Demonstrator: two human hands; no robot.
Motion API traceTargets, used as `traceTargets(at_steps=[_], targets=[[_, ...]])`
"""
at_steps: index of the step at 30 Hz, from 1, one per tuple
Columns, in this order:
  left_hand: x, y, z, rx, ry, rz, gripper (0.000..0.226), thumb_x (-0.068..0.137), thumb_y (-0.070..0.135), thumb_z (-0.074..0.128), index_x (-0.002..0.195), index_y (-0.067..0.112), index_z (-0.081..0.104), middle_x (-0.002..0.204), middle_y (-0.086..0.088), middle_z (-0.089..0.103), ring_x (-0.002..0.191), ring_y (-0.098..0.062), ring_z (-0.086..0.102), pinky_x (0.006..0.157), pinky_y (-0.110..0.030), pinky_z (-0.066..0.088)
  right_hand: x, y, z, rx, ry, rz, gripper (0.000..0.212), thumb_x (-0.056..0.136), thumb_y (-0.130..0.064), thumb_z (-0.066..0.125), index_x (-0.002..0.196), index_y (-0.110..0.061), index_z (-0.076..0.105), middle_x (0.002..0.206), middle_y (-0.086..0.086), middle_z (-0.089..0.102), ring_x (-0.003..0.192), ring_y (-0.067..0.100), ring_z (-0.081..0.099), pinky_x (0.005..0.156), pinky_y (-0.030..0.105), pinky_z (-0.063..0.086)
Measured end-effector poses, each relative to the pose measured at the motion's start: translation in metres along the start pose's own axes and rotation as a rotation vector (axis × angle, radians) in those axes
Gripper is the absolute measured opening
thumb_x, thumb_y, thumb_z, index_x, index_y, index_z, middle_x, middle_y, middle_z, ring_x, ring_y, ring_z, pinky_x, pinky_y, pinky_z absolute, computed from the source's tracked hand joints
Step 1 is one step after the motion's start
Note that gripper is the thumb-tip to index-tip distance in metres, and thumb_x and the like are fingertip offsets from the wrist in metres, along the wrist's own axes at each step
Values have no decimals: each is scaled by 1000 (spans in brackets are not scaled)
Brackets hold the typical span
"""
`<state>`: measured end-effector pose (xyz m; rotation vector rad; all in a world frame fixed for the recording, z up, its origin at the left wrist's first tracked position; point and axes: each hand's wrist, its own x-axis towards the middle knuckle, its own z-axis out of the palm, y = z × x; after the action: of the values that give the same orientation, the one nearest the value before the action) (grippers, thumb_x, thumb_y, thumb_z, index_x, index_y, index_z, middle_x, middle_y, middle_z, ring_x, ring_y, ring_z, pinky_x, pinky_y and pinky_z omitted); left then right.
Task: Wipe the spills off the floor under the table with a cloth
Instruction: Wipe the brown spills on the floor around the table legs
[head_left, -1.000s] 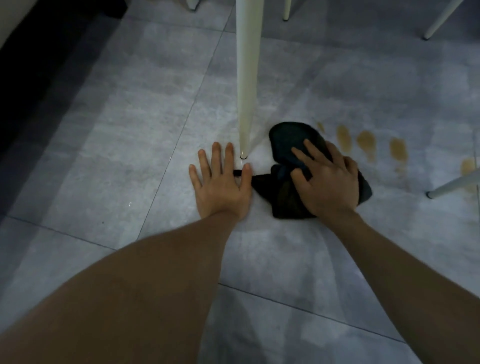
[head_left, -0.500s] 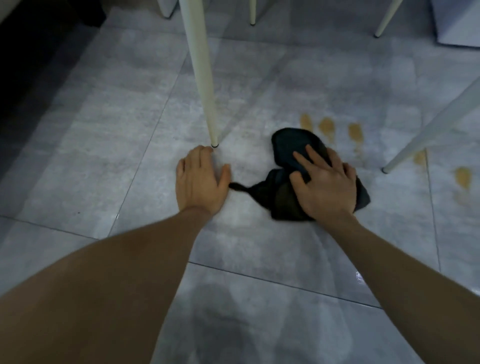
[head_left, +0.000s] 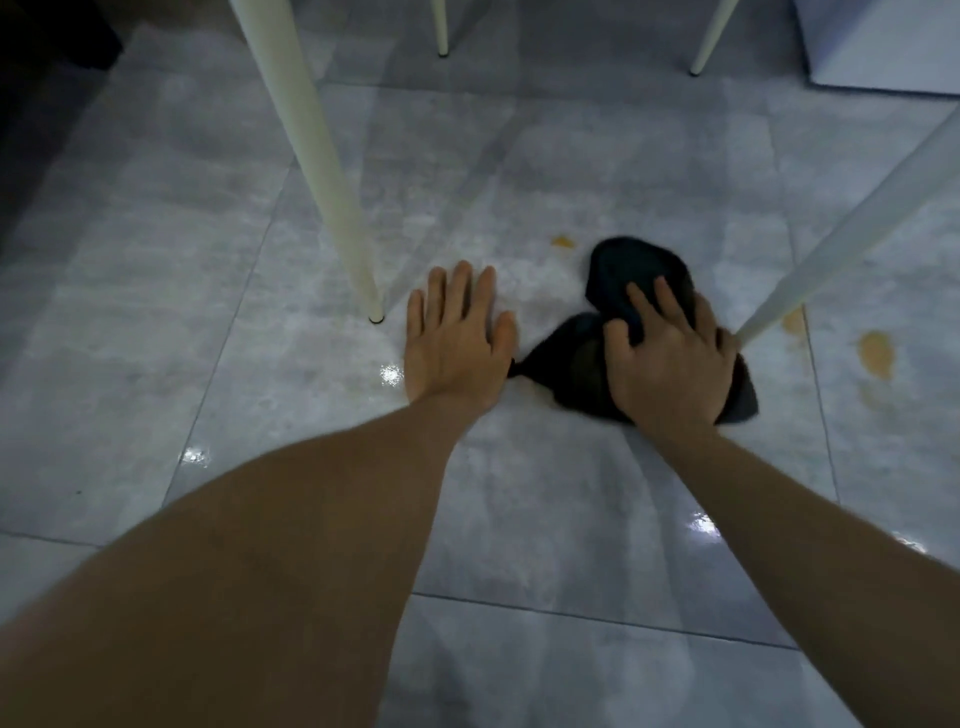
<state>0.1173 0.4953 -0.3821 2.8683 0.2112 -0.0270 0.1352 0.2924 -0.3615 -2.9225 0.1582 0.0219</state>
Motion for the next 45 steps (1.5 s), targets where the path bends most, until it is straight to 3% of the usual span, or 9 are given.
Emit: traceTargets(at_steps=[5, 8, 14, 17, 21, 29, 35, 42, 45], targets=[[5, 0, -1, 35, -45, -15, 60, 106, 46, 17, 162, 31, 3, 170, 2, -3, 156, -22, -9, 125, -44, -7, 56, -58, 14, 5, -50, -81, 60, 97, -57, 25, 153, -39, 37, 164, -6, 28, 152, 28, 19, 118, 48, 18], [4, -2, 0, 25, -33, -5, 59, 106, 47, 13, 162, 30, 4, 170, 2, -2, 156, -22, -8, 125, -44, -6, 23, -40, 10, 12, -31, -227, 59, 93, -56, 29, 146, -40, 49, 159, -8, 39, 149, 25, 28, 116, 47, 23], [4, -2, 0, 0, -31, -24, 58, 106, 46, 14, 162, 31, 3, 170, 4, -3, 156, -20, -10, 125, -44, -8, 61, -22, 1, 7, -40, 48, 61, 95, -57, 26, 152, -40, 37, 165, -7, 26, 152, 28, 18, 118, 50, 18], [6, -3, -1, -17, -37, -34, 57, 107, 41, 14, 161, 33, 1, 170, 6, -5, 155, -18, -11, 125, -43, -9, 81, -62, 9, 30, -47, -44, 60, 95, -57, 27, 151, -39, 40, 164, -5, 30, 150, 30, 21, 117, 51, 19], [4, -6, -1, 21, -52, -16, 59, 105, 38, 15, 161, 31, -2, 170, 4, -7, 155, -20, -12, 125, -44, -7, 23, -57, 13, 15, -33, -205, 58, 93, -57, 30, 145, -40, 50, 159, -8, 40, 148, 27, 29, 114, 47, 23], [9, -3, 0, 10, -50, -28, 56, 106, 41, 13, 161, 30, 10, 170, 4, -1, 156, -20, -7, 125, -45, -5, 46, -41, 10, -28, -56, -33, 60, 94, -60, 28, 151, -43, 38, 164, -9, 28, 151, 27, 19, 117, 50, 19], [7, -4, -2, 24, -55, -22, 56, 107, 39, 16, 161, 31, 5, 170, 3, 0, 156, -22, -5, 125, -45, -3, -44, -11, 3, 6, -38, -284, 56, 92, -56, 35, 142, -40, 53, 155, -10, 44, 146, 27, 34, 110, 48, 29], [9, -2, -3, 36, -44, -4, 57, 107, 43, 15, 161, 30, 5, 170, 2, 1, 156, -23, -5, 125, -46, -5, -24, 5, -3, -39, -50, 60, 59, 96, -60, 27, 152, -43, 36, 164, -11, 29, 148, 29, 22, 113, 51, 21], [8, -4, -5, 49, -56, 10, 59, 106, 47, 16, 162, 29, 7, 170, 1, 2, 156, -23, -4, 125, -47, -3, -33, -14, 0, -2, -92, -60, 59, 96, -60, 28, 152, -43, 37, 164, -11, 28, 148, 30, 23, 114, 51, 20]])
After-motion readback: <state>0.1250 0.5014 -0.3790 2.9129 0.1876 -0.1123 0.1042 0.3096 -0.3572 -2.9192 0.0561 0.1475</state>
